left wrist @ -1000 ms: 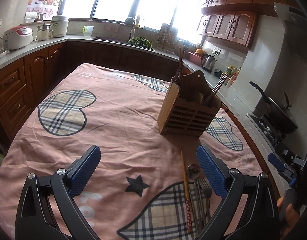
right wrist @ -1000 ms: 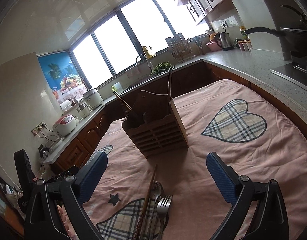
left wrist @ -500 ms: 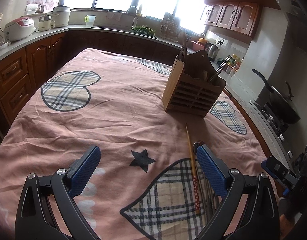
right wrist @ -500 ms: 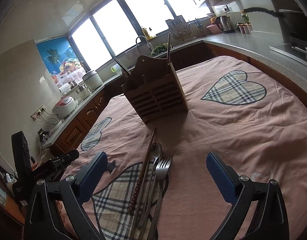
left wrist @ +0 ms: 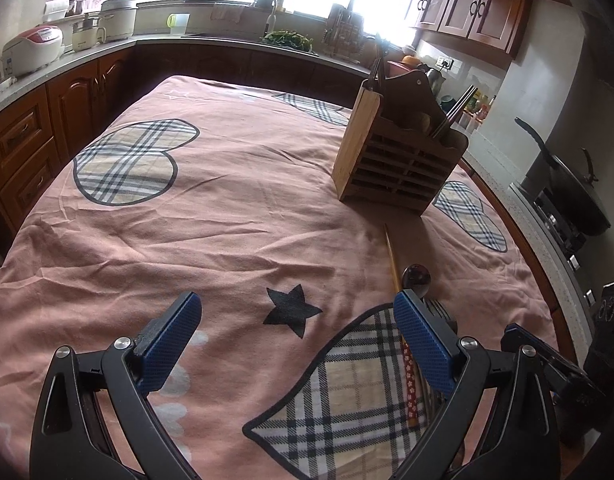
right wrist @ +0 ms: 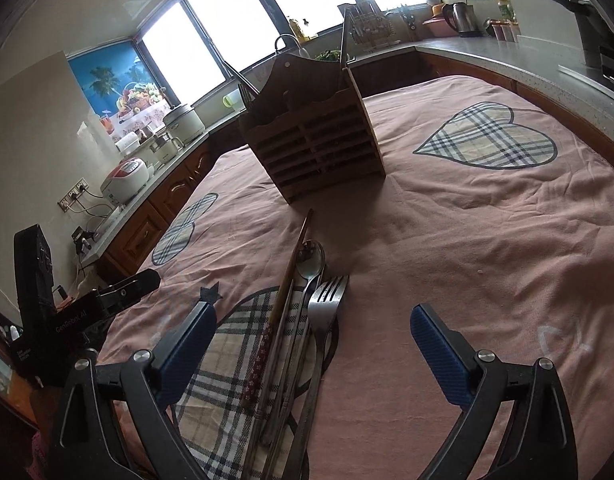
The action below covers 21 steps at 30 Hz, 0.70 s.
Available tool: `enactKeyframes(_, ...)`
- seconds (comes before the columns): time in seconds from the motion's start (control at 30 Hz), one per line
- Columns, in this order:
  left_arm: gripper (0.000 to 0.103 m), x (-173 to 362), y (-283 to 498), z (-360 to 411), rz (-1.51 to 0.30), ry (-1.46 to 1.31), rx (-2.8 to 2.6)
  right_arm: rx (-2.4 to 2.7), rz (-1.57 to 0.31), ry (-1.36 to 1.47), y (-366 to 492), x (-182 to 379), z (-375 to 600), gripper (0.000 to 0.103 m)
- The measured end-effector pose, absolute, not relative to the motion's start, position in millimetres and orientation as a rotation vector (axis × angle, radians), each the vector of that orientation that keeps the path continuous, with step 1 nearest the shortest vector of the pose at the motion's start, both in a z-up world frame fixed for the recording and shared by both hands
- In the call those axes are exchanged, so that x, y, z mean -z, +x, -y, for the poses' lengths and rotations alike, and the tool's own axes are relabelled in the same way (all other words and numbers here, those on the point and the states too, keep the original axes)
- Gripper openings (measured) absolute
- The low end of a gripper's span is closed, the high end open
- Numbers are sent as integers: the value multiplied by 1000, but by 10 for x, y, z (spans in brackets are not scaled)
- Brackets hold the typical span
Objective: Organize utensils
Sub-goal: 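Close left gripper on a wooden chopstick while right gripper grasps a silver fork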
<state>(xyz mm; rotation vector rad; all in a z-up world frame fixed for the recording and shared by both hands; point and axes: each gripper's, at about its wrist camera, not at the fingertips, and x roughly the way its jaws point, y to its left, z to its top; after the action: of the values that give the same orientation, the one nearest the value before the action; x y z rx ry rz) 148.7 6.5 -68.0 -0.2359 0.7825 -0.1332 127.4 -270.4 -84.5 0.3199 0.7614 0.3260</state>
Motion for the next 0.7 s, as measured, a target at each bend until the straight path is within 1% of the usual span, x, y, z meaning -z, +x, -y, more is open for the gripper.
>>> enactKeyframes(0.03, 99, 688, 1501, -71, -786, -237, 132, -326, -772, 310, 1295, 864, 2681, 92)
enactKeyframes(0.1, 99, 704, 1534, -79, -793, -239, 131, -333, -794, 294, 1345, 903, 2641, 82)
enactKeyframes(0.13, 99, 711, 1556, -80, -796, -238, 131, -335, -807, 285, 1375, 924, 2621, 79)
enactKeyframes(0.2, 99, 726, 1591, -73, -805, -235, 131, -335, -830, 266, 1434, 965, 2578, 68)
enactKeyframes(0.23, 99, 733, 1614, -65, -809, -232, 132, -334, -842, 258, 1463, 989, 2558, 65)
enactKeyframes(0.3, 99, 740, 1657, -45, -815, -227, 135, -337, -868, 245, 1522, 1038, 2522, 53)
enactKeyframes(0.37, 99, 738, 1709, -15, -821, -219, 140, -337, -890, 234, 1583, 1090, 2495, 45)
enactKeyframes(0.4, 99, 733, 1736, 0, -821, -217, 142, -334, -901, 231, 1607, 1114, 2483, 38)
enactKeyframes(0.43, 99, 727, 1767, 16, -821, -216, 146, -335, -909, 233, 1628, 1138, 2480, 34)
enactKeyframes(0.47, 99, 722, 1802, 37, -821, -213, 152, -333, -917, 236, 1651, 1170, 2483, 27)
enactKeyframes(0.5, 99, 718, 1844, 68, -823, -207, 158, -335, -924, 241, 1669, 1193, 2489, 24)
enactKeyframes(0.57, 99, 719, 1943, 149, -834, -186, 170, -352, -924, 260, 1683, 1211, 2508, 22)
enactKeyframes(0.6, 99, 719, 1999, 196, -839, -178, 179, -354, -918, 261, 1674, 1202, 2515, 10)
enactKeyframes(0.7, 99, 737, 2175, 379, -856, -150, 217, -352, -906, 271, 1657, 1147, 2567, 7)
